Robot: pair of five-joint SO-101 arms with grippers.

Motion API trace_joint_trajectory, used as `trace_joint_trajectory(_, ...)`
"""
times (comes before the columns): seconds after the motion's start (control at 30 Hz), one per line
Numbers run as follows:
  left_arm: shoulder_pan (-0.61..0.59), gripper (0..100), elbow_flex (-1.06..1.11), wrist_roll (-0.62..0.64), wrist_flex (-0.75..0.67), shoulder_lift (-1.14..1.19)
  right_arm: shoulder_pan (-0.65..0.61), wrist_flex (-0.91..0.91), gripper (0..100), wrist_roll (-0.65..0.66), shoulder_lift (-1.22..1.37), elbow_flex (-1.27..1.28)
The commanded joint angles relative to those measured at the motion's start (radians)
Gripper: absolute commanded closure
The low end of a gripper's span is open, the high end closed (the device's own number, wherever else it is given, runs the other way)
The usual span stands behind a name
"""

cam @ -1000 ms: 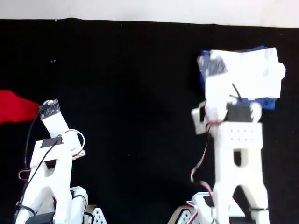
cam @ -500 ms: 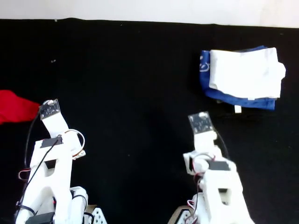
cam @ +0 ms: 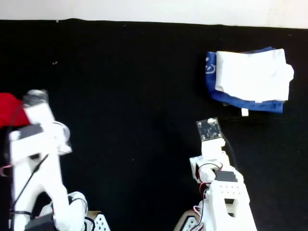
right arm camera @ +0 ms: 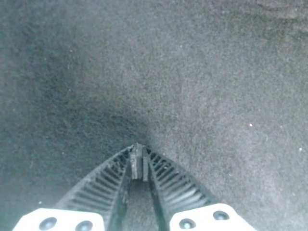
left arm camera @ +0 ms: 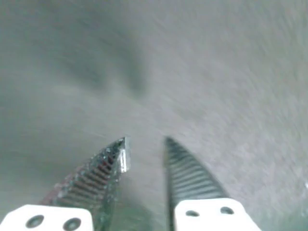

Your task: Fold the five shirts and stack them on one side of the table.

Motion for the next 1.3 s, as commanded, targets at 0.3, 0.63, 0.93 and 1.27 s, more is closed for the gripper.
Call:
trace_joint_trajectory(0.3, -0.162, 82, -0.783, -0.091, 0.026, 0.756, 0.025, -0.024, 98.6, 0.008, -0.007, 0.007)
trace_joint_trajectory(0.63, -0.165, 82, -1.190, -0.092, 0.026, 1.099, 0.025, -0.024, 98.6, 0.008, -0.004, 0.007)
trace_joint_trajectory(0.93, -0.137, 93, -1.297, -0.092, 0.083, 1.248, 0.025, -0.024, 98.6, 0.008, -0.004, 0.005)
trace_joint_trajectory(1.27, 0.044, 99, -1.353, 0.040, 0.298, 1.047, 0.025, -0.024, 98.6, 0.008, -0.004, 0.005)
